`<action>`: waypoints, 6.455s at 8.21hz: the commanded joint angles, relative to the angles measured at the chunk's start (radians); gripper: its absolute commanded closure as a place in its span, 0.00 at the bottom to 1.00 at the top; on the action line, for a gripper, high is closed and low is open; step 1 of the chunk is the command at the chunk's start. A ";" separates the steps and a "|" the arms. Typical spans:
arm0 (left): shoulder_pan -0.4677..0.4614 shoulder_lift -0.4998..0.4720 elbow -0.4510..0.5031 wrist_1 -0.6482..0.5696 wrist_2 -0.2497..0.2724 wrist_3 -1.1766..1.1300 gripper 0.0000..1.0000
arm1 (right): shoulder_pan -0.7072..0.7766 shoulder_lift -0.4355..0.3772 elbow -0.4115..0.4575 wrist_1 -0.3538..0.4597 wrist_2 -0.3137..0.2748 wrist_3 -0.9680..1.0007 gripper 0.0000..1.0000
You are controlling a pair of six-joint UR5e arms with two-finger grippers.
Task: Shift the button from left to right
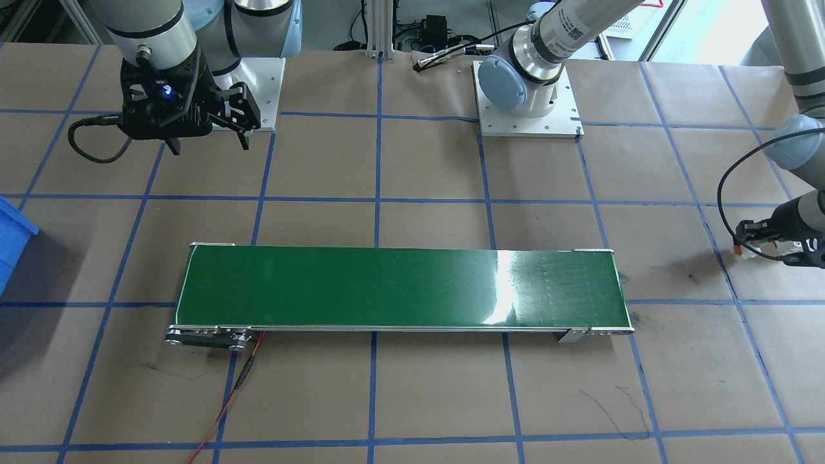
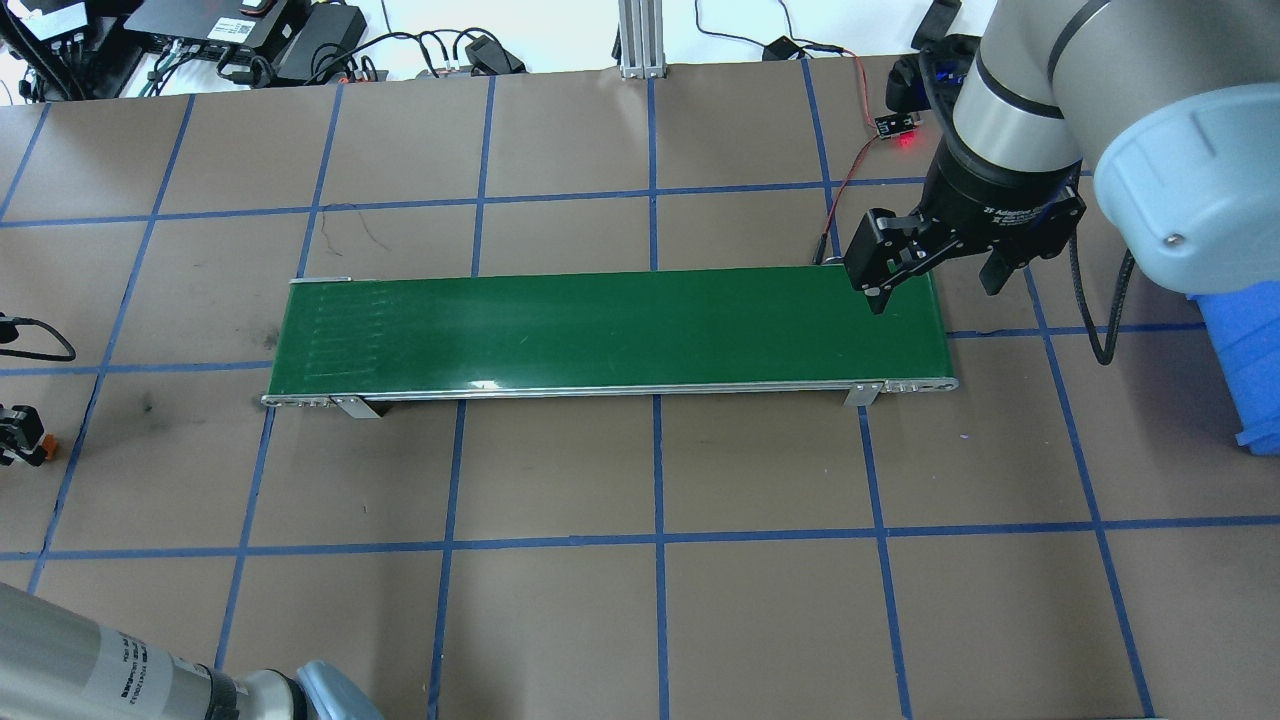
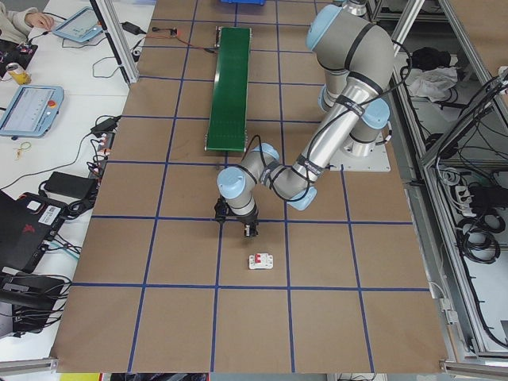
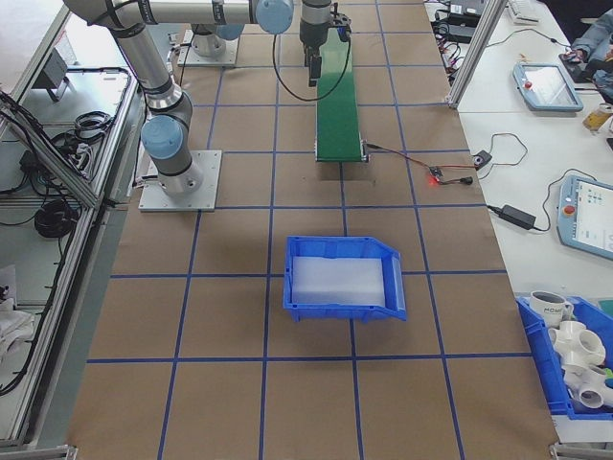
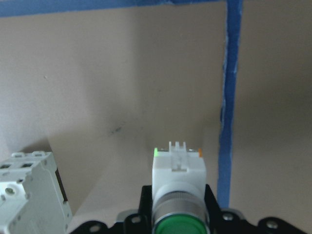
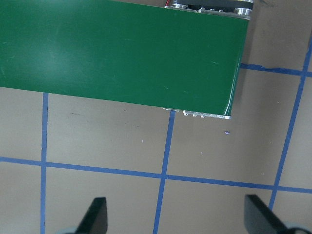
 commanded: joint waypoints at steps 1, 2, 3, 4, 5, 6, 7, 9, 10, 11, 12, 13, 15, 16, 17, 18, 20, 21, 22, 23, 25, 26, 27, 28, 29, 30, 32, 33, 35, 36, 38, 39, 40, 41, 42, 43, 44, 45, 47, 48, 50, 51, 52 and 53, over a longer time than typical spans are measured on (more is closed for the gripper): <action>-0.031 0.153 0.009 -0.164 -0.009 -0.012 1.00 | 0.000 0.001 0.000 0.000 -0.001 0.000 0.00; -0.080 0.236 0.009 -0.218 -0.021 -0.021 1.00 | 0.000 0.001 0.002 0.000 -0.001 0.000 0.00; -0.132 0.298 0.009 -0.281 -0.091 -0.027 1.00 | 0.000 0.001 0.000 0.000 -0.001 0.000 0.00; -0.186 0.339 0.009 -0.321 -0.119 -0.105 1.00 | 0.000 0.003 0.002 0.000 -0.002 -0.002 0.00; -0.256 0.367 0.009 -0.326 -0.153 -0.171 1.00 | 0.000 0.001 0.000 0.000 -0.004 -0.003 0.00; -0.329 0.375 0.009 -0.325 -0.158 -0.246 1.00 | 0.000 0.001 0.000 0.000 -0.004 -0.009 0.00; -0.398 0.373 0.004 -0.325 -0.162 -0.344 1.00 | 0.000 0.001 0.000 0.000 -0.005 -0.011 0.00; -0.496 0.355 -0.002 -0.312 -0.164 -0.446 1.00 | 0.000 0.003 0.000 0.000 -0.005 -0.011 0.00; -0.506 0.343 -0.005 -0.309 -0.177 -0.454 1.00 | 0.000 0.003 0.000 -0.002 -0.005 -0.011 0.00; -0.507 0.314 -0.005 -0.309 -0.214 -0.457 1.00 | 0.000 0.003 0.000 0.000 -0.005 -0.009 0.00; -0.509 0.289 -0.003 -0.308 -0.213 -0.474 1.00 | 0.000 0.003 0.000 0.000 -0.005 -0.011 0.00; -0.510 0.269 -0.002 -0.300 -0.213 -0.489 1.00 | 0.000 0.003 0.000 -0.002 -0.005 -0.009 0.00; -0.516 0.229 -0.003 -0.268 -0.213 -0.503 1.00 | 0.000 0.003 0.000 -0.002 -0.005 -0.011 0.00; -0.521 0.214 -0.002 -0.266 -0.213 -0.532 1.00 | 0.000 0.003 0.000 -0.002 -0.005 -0.009 0.00; -0.538 0.203 -0.002 -0.244 -0.214 -0.550 1.00 | 0.000 0.003 0.000 -0.002 -0.005 -0.009 0.00; -0.553 0.189 -0.003 -0.221 -0.213 -0.573 1.00 | 0.000 0.003 0.000 0.000 -0.005 -0.008 0.00; -0.553 0.165 -0.003 -0.219 -0.213 -0.564 1.00 | 0.000 0.003 0.000 0.000 -0.004 -0.006 0.00; -0.553 0.157 -0.002 -0.219 -0.205 -0.560 1.00 | 0.000 0.003 0.000 -0.002 -0.004 -0.005 0.00; -0.553 0.151 -0.006 -0.220 -0.205 -0.563 1.00 | 0.000 0.003 0.000 -0.002 -0.004 -0.006 0.00; -0.553 0.139 -0.008 -0.220 -0.205 -0.569 1.00 | 0.000 0.003 0.000 0.000 -0.004 -0.006 0.00; -0.553 0.137 -0.008 -0.220 -0.207 -0.580 0.87 | 0.000 0.003 0.000 0.000 -0.005 -0.009 0.00; -0.553 0.143 -0.008 -0.222 -0.211 -0.580 0.12 | 0.000 0.003 0.000 -0.002 -0.005 -0.008 0.00; -0.558 0.157 -0.006 -0.236 -0.210 -0.586 0.00 | 0.000 0.003 0.000 -0.002 -0.004 -0.008 0.00; -0.565 0.168 -0.008 -0.237 -0.210 -0.601 0.00 | 0.000 0.003 0.000 -0.002 -0.004 -0.008 0.00; -0.591 0.195 -0.006 -0.245 -0.210 -0.615 0.00 | 0.000 0.003 0.000 -0.002 -0.004 -0.008 0.00; -0.634 0.247 -0.006 -0.286 -0.211 -0.671 0.00 | 0.000 0.003 0.000 -0.002 -0.005 -0.008 0.00; -0.734 0.393 -0.006 -0.384 -0.211 -0.800 0.00 | 0.000 0.003 0.000 -0.002 0.001 -0.008 0.00; -0.759 0.443 -0.005 -0.389 -0.211 -0.805 0.00 | 0.000 0.005 0.000 -0.008 0.004 -0.008 0.00; -0.769 0.482 0.004 -0.391 -0.214 -0.811 0.00 | 0.000 0.021 0.000 -0.014 0.006 -0.005 0.00; -0.777 0.484 0.006 -0.395 -0.210 -0.811 0.00 | 0.000 0.023 0.000 -0.024 0.006 -0.008 0.00; -0.779 0.472 0.006 -0.394 -0.205 -0.810 0.00 | 0.000 0.024 0.000 -0.026 0.007 -0.008 0.00; -0.779 0.470 0.006 -0.394 -0.205 -0.810 0.00 | -0.002 0.032 -0.002 -0.028 0.013 0.000 0.00; -0.779 0.472 0.006 -0.394 -0.202 -0.811 0.00 | -0.002 0.055 -0.014 -0.038 0.044 0.005 0.00; -0.779 0.472 0.006 -0.394 -0.202 -0.811 0.00 | -0.002 0.084 -0.014 -0.095 0.052 0.000 0.00; -0.779 0.470 0.007 -0.394 -0.204 -0.811 0.00 | -0.002 0.151 -0.012 -0.197 0.052 -0.003 0.00; -0.779 0.470 0.007 -0.394 -0.202 -0.811 0.00 | -0.002 0.187 -0.012 -0.246 0.052 -0.002 0.00; -0.779 0.475 0.007 -0.398 -0.201 -0.811 0.00 | -0.002 0.230 -0.008 -0.253 0.058 -0.006 0.00; -0.777 0.476 0.007 -0.398 -0.202 -0.811 0.00 | -0.002 0.263 0.003 -0.290 0.087 -0.011 0.00; -0.777 0.470 0.006 -0.397 -0.201 -0.811 0.00 | -0.012 0.342 0.005 -0.331 0.098 -0.029 0.00; -0.776 0.470 0.006 -0.395 -0.201 -0.811 0.00 | -0.046 0.356 0.020 -0.333 0.111 -0.061 0.00; -0.776 0.470 0.006 -0.395 -0.201 -0.811 0.00 | -0.133 0.356 0.051 -0.330 0.304 -0.095 0.00; -0.776 0.470 0.006 -0.391 -0.202 -0.811 0.00 | -0.138 0.354 0.052 -0.330 0.306 -0.092 0.00; -0.776 0.468 0.006 -0.388 -0.205 -0.811 0.00 | -0.138 0.353 0.054 -0.330 0.308 -0.087 0.00; -0.776 0.468 0.006 -0.388 -0.207 -0.811 0.00 | -0.138 0.351 0.055 -0.330 0.309 -0.054 0.00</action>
